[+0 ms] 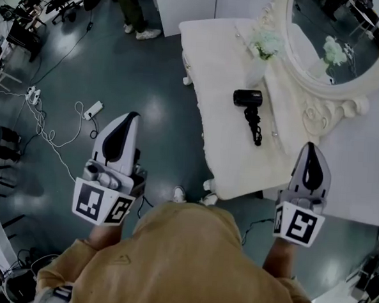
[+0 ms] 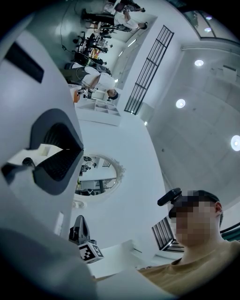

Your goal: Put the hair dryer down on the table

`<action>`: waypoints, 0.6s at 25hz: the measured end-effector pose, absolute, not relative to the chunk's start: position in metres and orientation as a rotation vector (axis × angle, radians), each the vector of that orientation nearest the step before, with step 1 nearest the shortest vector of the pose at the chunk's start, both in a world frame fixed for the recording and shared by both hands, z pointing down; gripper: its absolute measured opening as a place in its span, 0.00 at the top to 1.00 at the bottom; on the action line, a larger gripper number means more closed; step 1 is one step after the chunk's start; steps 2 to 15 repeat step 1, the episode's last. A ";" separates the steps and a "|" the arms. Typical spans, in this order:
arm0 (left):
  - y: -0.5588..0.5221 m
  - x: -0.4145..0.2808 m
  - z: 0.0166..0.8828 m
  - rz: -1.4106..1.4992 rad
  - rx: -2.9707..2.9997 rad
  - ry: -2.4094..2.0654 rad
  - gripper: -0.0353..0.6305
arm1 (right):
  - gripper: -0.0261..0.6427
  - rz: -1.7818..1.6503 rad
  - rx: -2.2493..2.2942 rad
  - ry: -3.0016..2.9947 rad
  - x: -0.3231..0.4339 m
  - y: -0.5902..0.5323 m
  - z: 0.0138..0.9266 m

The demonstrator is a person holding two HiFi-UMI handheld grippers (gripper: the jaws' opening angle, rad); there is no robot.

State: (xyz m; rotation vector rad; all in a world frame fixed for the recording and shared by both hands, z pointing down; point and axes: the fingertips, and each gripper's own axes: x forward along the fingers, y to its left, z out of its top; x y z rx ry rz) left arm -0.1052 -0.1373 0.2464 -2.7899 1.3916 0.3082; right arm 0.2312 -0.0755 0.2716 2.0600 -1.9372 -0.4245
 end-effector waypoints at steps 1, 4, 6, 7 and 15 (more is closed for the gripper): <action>-0.137 -0.104 0.247 0.306 -2.790 1.394 0.94 | 0.96 -0.424 2.058 -1.939 0.232 -0.076 0.273; -0.137 -0.104 0.247 0.306 -2.790 1.394 0.94 | 0.96 -0.424 2.058 -1.939 0.232 -0.076 0.273; -0.137 -0.104 0.247 0.306 -2.790 1.394 0.94 | 0.96 -0.424 2.058 -1.939 0.232 -0.076 0.273; -0.137 -0.104 0.247 0.306 -2.790 1.394 0.94 | 0.96 -0.424 2.058 -1.939 0.232 -0.076 0.273; -0.137 -0.104 0.247 0.306 -2.790 1.394 0.94 | 0.96 -0.424 2.058 -1.939 0.232 -0.076 0.273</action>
